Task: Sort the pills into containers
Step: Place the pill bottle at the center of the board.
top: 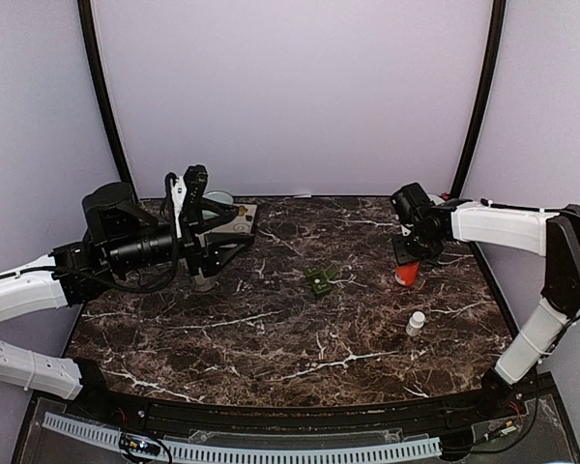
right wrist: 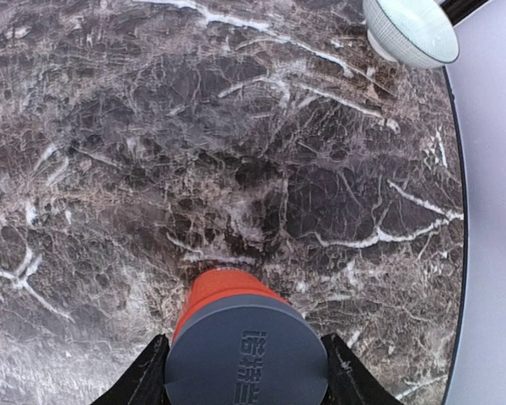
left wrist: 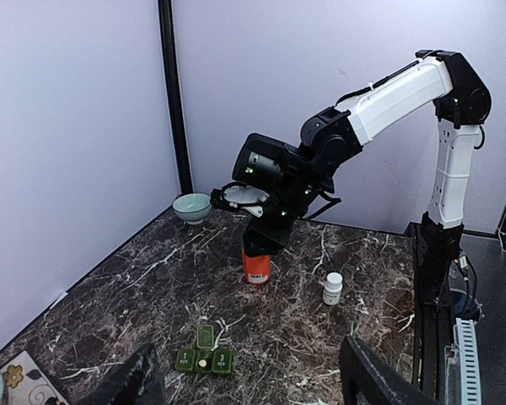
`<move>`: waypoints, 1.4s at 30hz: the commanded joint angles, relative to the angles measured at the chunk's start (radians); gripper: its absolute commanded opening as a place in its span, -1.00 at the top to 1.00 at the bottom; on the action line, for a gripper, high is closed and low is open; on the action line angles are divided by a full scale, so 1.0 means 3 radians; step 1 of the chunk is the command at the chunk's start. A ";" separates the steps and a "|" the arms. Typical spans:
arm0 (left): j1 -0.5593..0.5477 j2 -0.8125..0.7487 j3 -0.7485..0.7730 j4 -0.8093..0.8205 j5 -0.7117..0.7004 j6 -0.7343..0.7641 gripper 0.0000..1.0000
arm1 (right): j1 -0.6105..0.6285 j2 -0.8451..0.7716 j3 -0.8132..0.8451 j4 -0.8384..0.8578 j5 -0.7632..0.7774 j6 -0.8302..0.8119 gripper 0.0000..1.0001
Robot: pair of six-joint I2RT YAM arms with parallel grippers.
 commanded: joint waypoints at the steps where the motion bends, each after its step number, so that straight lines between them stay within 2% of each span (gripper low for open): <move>1: 0.0005 -0.0013 -0.0046 0.0103 0.0031 -0.0039 -0.47 | -0.0045 0.0013 -0.0096 0.0174 0.0020 0.0020 0.88; 3: 0.0004 -0.0007 -0.0046 0.0109 0.0041 -0.0041 -0.47 | -0.0055 0.0006 -0.0126 0.0192 -0.0010 0.0042 0.75; 5: 0.0005 -0.0002 -0.0046 0.0114 0.0046 -0.0047 -0.46 | -0.0070 -0.0018 -0.0166 0.0210 -0.0045 0.0063 0.50; 8: 0.0005 0.0003 -0.0036 0.0118 0.0059 -0.0052 -0.47 | -0.0078 -0.0059 -0.0210 0.0238 -0.0083 0.0093 0.27; 15: 0.0005 0.0014 -0.0036 0.0115 0.0084 -0.0069 -0.47 | -0.0084 -0.0163 -0.0239 0.0267 -0.0137 0.0122 -0.01; 20: 0.0005 0.0009 -0.0038 0.0109 0.0090 -0.0075 -0.47 | -0.0089 -0.0240 -0.0236 0.0264 -0.0133 0.0138 -0.12; 25: 0.0005 0.0009 -0.0043 0.0108 0.0105 -0.0083 -0.47 | -0.0103 -0.0264 -0.0241 0.0255 -0.0137 0.0151 -0.37; 42: 0.0004 0.0056 -0.0046 0.0100 0.0093 -0.0082 -0.47 | -0.0130 -0.0523 -0.0167 0.0258 -0.0195 0.0165 -0.55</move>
